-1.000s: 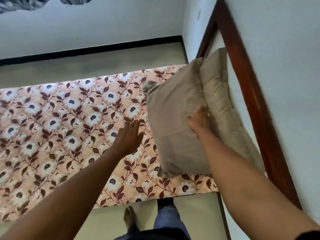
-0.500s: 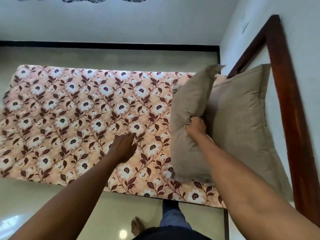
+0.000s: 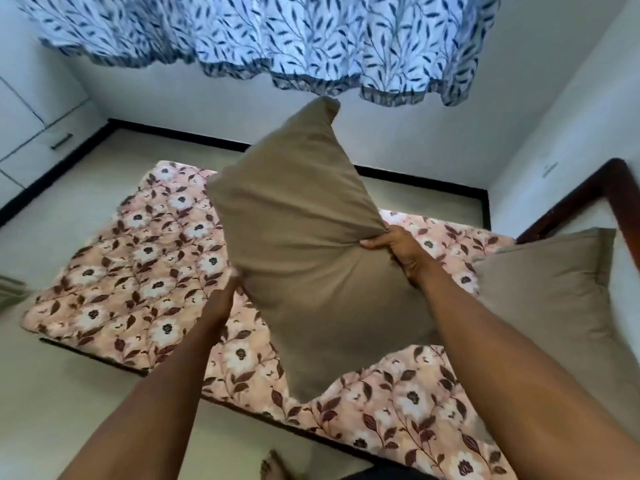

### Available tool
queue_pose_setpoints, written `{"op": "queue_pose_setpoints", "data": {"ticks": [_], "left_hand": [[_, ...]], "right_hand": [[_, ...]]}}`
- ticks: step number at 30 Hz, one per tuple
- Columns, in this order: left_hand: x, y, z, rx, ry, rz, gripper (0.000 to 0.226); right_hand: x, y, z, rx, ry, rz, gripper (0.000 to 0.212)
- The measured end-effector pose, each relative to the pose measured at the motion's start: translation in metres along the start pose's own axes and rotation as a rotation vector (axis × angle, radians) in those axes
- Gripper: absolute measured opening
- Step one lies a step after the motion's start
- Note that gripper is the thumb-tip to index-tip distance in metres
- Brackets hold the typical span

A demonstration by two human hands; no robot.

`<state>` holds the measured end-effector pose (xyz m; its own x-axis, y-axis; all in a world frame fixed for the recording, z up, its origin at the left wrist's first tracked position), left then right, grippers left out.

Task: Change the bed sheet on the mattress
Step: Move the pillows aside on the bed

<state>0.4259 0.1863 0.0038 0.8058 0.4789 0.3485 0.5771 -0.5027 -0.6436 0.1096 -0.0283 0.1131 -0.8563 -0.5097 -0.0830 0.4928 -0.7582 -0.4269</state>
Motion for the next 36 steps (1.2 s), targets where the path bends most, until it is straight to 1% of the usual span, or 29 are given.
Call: {"op": "queue_pose_setpoints", "data": {"ticks": [1,3,4,6,7,9,10,11,12,14,15,17,18,22,23,24,26,28,30,31,33,36], "left_hand": [[0.019,0.001,0.000,0.044,-0.194,0.038,0.089],[0.054,0.007,-0.008,0.033,-0.518,0.145,0.073],[0.071,0.009,-0.014,-0.002,-0.626,0.185,0.065],[0.100,0.017,-0.016,-0.059,-0.710,0.203,0.048],[0.116,0.019,-0.012,-0.056,-0.707,0.181,0.041],[0.150,0.031,0.003,0.010,-0.680,0.129,0.035],[0.164,0.037,0.009,0.050,-0.660,0.108,0.037],[0.181,0.045,0.016,0.082,-0.641,0.077,0.043],[0.198,0.058,0.024,0.099,-0.626,0.048,0.052],[0.226,0.078,0.033,0.127,-0.597,-0.003,0.061],[0.237,0.084,0.034,0.126,-0.591,-0.033,0.059],[0.266,0.098,0.035,0.124,-0.614,-0.113,0.051],[0.282,0.109,0.038,0.126,-0.620,-0.163,0.052],[0.349,0.155,0.058,0.164,-0.620,-0.292,0.091],[0.365,0.164,0.061,0.179,-0.621,-0.314,0.093],[0.380,0.170,0.057,0.189,-0.631,-0.335,0.083],[0.406,0.178,0.047,0.203,-0.629,-0.353,0.056],[0.428,0.195,0.039,0.208,-0.632,-0.345,0.039],[0.446,0.219,0.031,0.212,-0.681,-0.303,0.023],[0.453,0.236,0.029,0.234,-0.705,-0.286,0.019],[0.462,0.273,0.028,0.270,-0.714,-0.241,0.022],[0.463,0.341,0.029,0.299,-0.747,-0.189,0.044]], "right_hand": [[-0.023,0.003,0.002,0.002,0.010,-0.004,0.031],[-0.073,0.012,0.000,-0.034,0.007,-0.003,0.031],[-0.099,0.018,-0.003,-0.068,-0.001,-0.002,0.033],[-0.141,0.028,-0.010,-0.141,-0.038,0.019,0.037],[-0.163,0.033,-0.011,-0.169,-0.054,0.028,0.036],[-0.201,0.046,-0.011,-0.242,-0.086,0.029,0.034],[-0.213,0.055,-0.013,-0.260,-0.092,0.017,0.036],[-0.229,0.070,-0.014,-0.260,-0.115,0.008,0.039],[-0.246,0.085,-0.015,-0.240,-0.137,0.011,0.047],[-0.280,0.115,-0.017,-0.221,-0.285,-0.009,0.075],[-0.297,0.125,-0.015,-0.199,-0.347,-0.007,0.077],[-0.340,0.147,-0.010,-0.168,-0.403,0.034,0.055],[-0.360,0.161,-0.009,-0.166,-0.423,0.059,0.050],[-0.437,0.225,0.000,-0.164,-0.556,0.153,0.030],[-0.456,0.241,0.000,-0.173,-0.596,0.157,0.027],[-0.475,0.256,-0.001,-0.186,-0.626,0.166,0.027],[-0.508,0.284,0.000,-0.162,-0.694,0.176,0.034],[-0.538,0.309,0.001,-0.135,-0.782,0.194,0.041],[-0.564,0.337,0.001,-0.117,-0.858,0.231,0.040],[-0.577,0.354,0.000,-0.106,-0.885,0.249,0.038],[-0.593,0.392,-0.003,-0.081,-0.942,0.223,0.035],[-0.610,0.451,-0.006,-0.064,-1.042,0.153,0.031]]}}
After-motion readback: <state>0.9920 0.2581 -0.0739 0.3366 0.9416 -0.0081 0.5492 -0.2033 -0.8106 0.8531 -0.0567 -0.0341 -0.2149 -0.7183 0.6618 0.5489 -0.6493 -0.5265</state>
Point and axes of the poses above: each hand's wrist, its own y-axis towards the middle knuckle, its own x-axis out of the back of the hand, z = x × y, the point moved 6 cm from there along y, towards the middle knuckle, and after that the axes turned 2 degrees about -y, right-handed, at the moved point
